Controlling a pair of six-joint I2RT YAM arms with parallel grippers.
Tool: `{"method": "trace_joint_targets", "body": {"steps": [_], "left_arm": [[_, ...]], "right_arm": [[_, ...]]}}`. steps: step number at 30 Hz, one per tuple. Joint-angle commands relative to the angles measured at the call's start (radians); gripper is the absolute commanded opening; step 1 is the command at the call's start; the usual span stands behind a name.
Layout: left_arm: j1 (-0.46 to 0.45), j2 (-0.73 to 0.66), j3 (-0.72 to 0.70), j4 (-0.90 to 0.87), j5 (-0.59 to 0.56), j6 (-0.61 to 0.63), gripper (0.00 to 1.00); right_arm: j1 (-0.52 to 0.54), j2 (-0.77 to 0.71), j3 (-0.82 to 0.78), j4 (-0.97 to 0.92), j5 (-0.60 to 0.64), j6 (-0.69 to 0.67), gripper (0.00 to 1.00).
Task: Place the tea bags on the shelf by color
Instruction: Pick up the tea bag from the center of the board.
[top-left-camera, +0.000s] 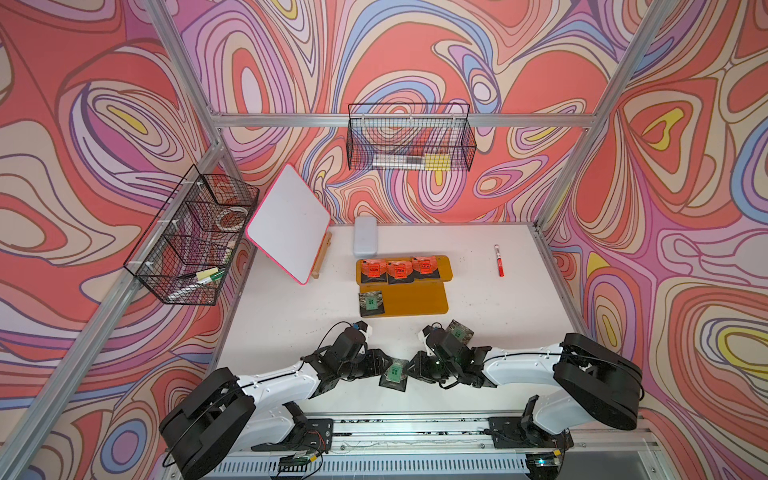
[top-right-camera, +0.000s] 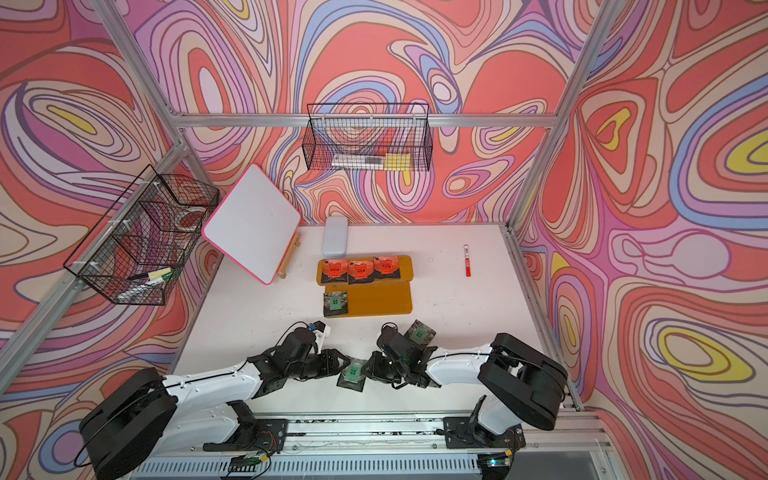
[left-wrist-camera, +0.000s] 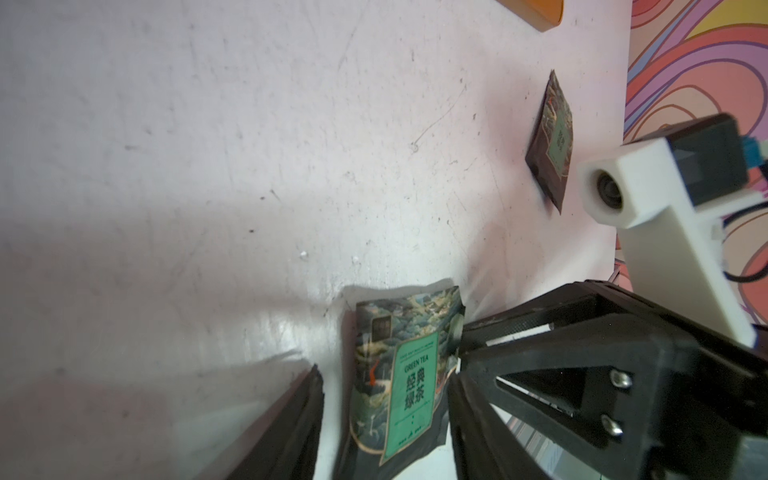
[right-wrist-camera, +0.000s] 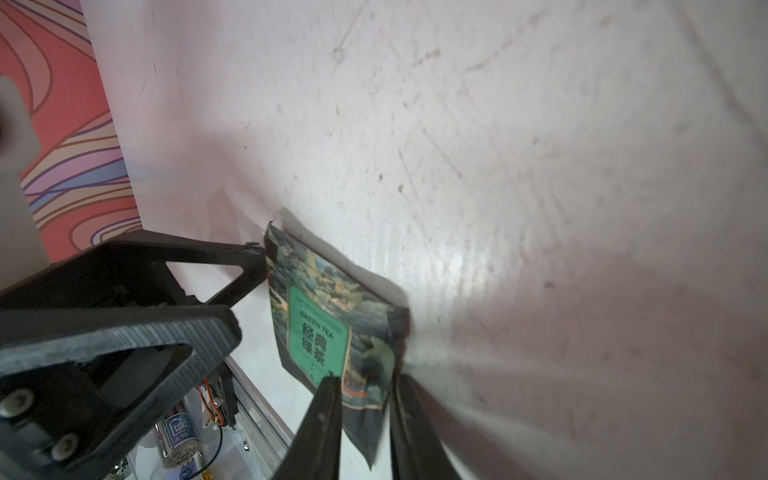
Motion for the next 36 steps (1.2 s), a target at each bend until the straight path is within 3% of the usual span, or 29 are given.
{"method": "trace_joint_targets", "body": {"steps": [1,13,20,28,36], "left_arm": [[-0.011,0.028,-0.021,0.013,-0.016,-0.010,0.51],[-0.024,0.077,-0.013,0.042,-0.011,-0.023,0.38],[-0.025,0.064,-0.016,0.042,-0.019,-0.027,0.19],[-0.026,0.016,-0.029,0.049,-0.042,-0.047,0.05],[-0.026,-0.069,-0.029,0.113,-0.070,-0.097,0.00]], "right_arm": [[0.006,0.024,0.016,0.012,0.016,0.007,0.23],[0.005,0.046,0.035,0.017,0.017,0.001,0.22],[0.006,0.041,0.040,0.004,0.023,-0.010,0.23],[0.006,-0.042,0.040,-0.067,0.072,-0.045,0.32],[0.006,-0.242,0.013,-0.143,0.134,-0.121,0.46]]}}
